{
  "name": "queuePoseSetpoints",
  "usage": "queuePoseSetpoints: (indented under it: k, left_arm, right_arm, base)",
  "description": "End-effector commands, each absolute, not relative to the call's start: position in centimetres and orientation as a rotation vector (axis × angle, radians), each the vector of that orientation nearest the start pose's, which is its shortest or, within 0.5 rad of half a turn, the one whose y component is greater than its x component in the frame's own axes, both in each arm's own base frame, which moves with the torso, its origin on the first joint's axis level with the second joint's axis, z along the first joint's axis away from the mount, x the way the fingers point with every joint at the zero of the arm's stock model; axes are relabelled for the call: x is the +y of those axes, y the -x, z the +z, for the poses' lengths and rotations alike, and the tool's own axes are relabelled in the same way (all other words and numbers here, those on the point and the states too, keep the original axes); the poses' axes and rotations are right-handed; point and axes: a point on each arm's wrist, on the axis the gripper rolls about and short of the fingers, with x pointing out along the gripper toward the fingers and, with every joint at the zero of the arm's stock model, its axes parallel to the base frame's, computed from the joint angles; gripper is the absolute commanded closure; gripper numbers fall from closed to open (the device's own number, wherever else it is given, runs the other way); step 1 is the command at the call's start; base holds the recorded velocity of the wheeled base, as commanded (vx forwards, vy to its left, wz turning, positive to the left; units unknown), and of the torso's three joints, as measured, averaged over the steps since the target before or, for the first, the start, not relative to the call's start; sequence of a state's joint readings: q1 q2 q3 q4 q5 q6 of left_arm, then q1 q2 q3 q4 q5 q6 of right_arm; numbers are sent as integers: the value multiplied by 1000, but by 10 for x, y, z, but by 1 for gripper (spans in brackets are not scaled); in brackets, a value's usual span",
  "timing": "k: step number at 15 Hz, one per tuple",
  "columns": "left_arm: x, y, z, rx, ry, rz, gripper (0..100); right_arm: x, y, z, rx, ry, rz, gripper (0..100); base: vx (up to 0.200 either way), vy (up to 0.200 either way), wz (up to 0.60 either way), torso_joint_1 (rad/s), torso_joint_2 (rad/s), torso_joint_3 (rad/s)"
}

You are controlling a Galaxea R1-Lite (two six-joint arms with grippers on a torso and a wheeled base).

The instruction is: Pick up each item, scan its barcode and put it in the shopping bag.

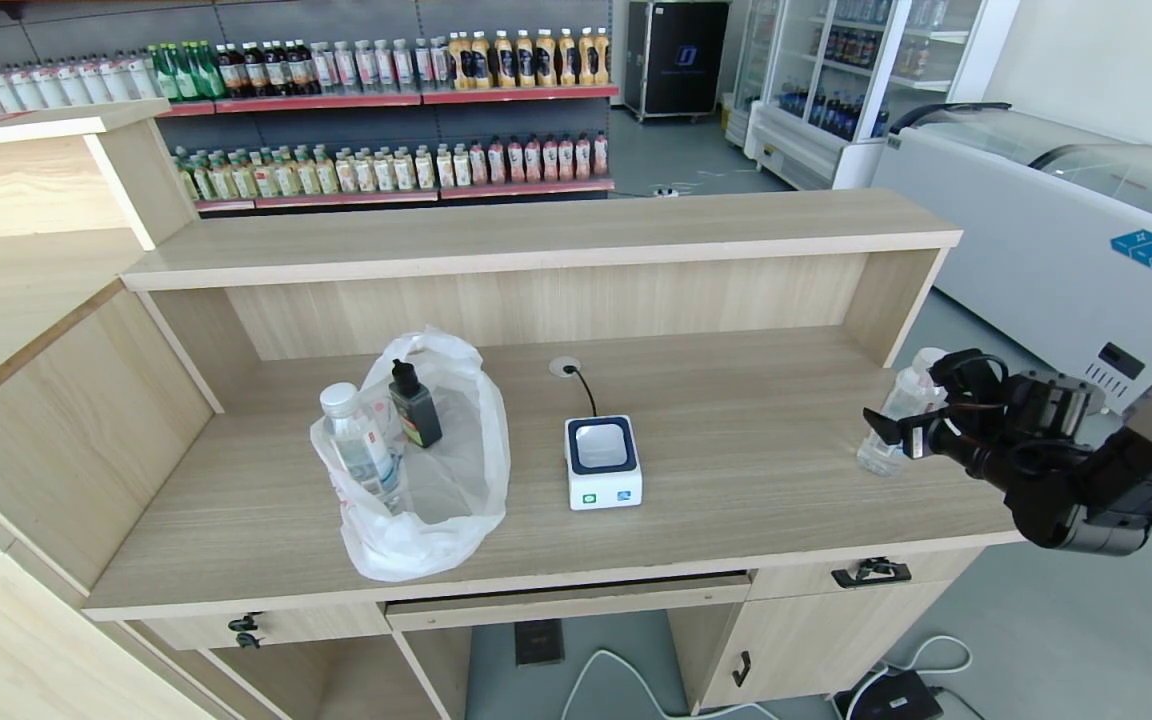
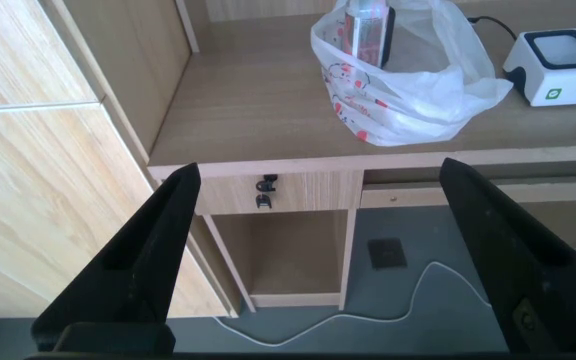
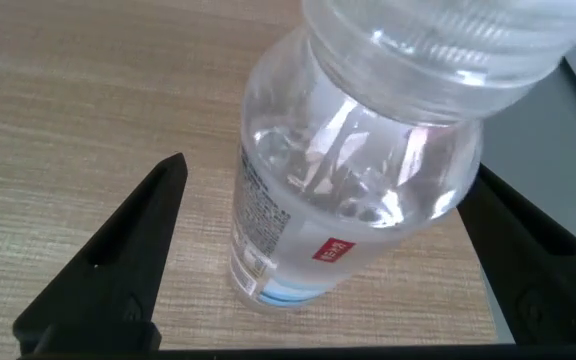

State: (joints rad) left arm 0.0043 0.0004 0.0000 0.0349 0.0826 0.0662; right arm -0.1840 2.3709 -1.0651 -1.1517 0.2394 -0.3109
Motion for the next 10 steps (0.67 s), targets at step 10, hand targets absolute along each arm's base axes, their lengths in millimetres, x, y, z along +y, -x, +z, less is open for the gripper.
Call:
queuePoseSetpoints:
  k: [10]
  left_arm:
    - [2,23,72,38,-67,86,0]
  right_arm:
    - [-61,-445,33,125,283,111,0]
  base:
    - [0,0,0,0,0,0]
